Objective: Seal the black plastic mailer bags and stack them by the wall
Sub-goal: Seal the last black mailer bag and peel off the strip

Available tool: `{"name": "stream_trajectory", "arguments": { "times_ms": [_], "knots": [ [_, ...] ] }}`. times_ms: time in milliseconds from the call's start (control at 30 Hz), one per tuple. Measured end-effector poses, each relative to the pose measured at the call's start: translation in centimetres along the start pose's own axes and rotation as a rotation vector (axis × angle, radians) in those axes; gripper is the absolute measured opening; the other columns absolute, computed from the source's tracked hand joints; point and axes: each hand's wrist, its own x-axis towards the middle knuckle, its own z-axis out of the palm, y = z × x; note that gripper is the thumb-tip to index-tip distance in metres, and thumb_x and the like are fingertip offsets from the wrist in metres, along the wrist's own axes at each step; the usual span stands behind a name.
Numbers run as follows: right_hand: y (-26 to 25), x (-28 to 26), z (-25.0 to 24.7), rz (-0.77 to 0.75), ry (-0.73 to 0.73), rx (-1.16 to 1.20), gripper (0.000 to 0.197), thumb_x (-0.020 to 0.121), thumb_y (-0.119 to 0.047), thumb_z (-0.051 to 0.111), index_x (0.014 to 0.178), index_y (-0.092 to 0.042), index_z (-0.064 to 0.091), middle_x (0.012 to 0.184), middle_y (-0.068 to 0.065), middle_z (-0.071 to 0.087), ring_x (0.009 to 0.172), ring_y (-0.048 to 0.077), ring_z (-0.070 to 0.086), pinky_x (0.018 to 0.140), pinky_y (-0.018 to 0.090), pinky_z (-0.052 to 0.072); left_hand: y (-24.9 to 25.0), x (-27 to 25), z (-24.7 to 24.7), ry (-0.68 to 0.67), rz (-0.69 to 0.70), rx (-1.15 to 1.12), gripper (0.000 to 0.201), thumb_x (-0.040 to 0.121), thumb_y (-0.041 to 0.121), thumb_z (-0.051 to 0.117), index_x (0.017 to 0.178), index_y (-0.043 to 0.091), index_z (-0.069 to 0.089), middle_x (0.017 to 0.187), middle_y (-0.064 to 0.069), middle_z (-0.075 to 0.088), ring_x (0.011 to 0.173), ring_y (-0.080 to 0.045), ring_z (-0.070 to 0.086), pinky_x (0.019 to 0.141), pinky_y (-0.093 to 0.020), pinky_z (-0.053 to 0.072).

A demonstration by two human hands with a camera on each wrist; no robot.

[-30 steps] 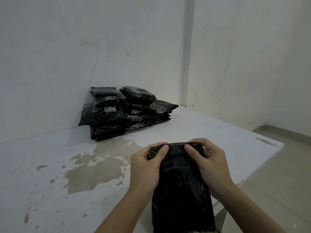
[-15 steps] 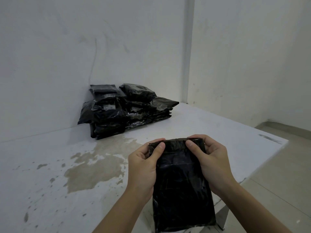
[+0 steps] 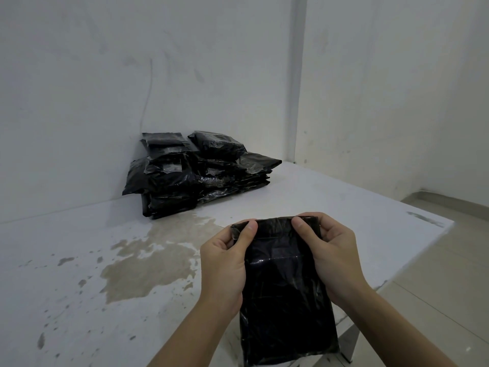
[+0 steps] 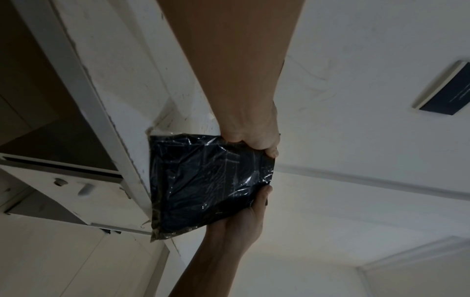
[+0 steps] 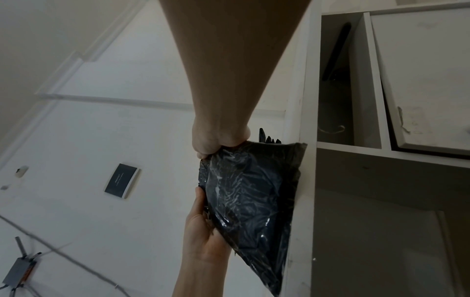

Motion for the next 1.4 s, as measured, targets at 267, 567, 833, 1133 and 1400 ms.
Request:
{"name": "stream_trajectory", "arguments": {
  "times_ms": [267, 567, 833, 1133, 1400],
  "knots": [
    [-0.5, 0.5, -0.1, 0.093, 0.0, -0.065, 0.006, 0.085, -0.011, 0.067, 0.081, -0.008, 0.071, 0.068, 0.008, 0.069, 0.063, 0.016, 0.064, 0.06, 0.025, 0.053, 0.3, 0.6, -0.3, 0.032, -0.072, 0.06, 0.013, 0.086, 0.014, 0.066, 0.087, 0.002, 0.072, 0.083, -0.015, 0.074, 0.078, -0.026, 0.072, 0.065, -0.033, 0.058],
    [-3.5, 4.6, -0.7, 0.384, -0.058, -0.427, 0.006, 0.082, -0.011, 0.071, 0.085, -0.007, 0.075, 0.08, -0.003, 0.069, 0.075, 0.008, 0.058, 0.055, 0.021, 0.038, 2.3, 3.6, -0.8, 0.016, -0.081, 0.472, 0.007, 0.086, 0.014, 0.069, 0.082, 0.012, 0.075, 0.078, -0.002, 0.073, 0.073, -0.014, 0.068, 0.064, -0.021, 0.05],
    [-3.0, 5.8, 0.0, 0.488, -0.047, -0.444, 0.009, 0.083, 0.001, 0.067, 0.091, 0.006, 0.069, 0.094, 0.011, 0.066, 0.081, 0.018, 0.06, 0.059, 0.029, 0.059, 2.9, 5.3, -0.7, 0.042, -0.09, 0.676, 0.005, 0.083, 0.009, 0.071, 0.082, 0.009, 0.075, 0.083, 0.0, 0.07, 0.074, -0.009, 0.061, 0.053, -0.013, 0.043],
    [0.0, 6.3, 0.8, 0.531, -0.014, -0.522, 0.007, 0.08, 0.004, 0.07, 0.086, 0.007, 0.067, 0.106, 0.02, 0.064, 0.096, 0.028, 0.062, 0.055, 0.031, 0.058, 1.5, 5.9, -1.6, 0.147, -0.19, 0.612, 0.005, 0.079, -0.005, 0.071, 0.075, -0.002, 0.072, 0.086, -0.01, 0.068, 0.076, -0.015, 0.062, 0.062, -0.024, 0.057],
    [2.2, 6.4, 0.2, 0.526, -0.036, -0.618, 0.016, 0.079, -0.004, 0.073, 0.093, 0.004, 0.069, 0.099, 0.012, 0.068, 0.088, 0.019, 0.064, 0.059, 0.028, 0.056, -0.5, 6.1, -2.8, 0.179, -0.232, 0.663, 0.002, 0.079, -0.001, 0.073, 0.08, -0.002, 0.074, 0.085, -0.009, 0.068, 0.08, -0.018, 0.063, 0.07, -0.031, 0.057]
  ]
}}
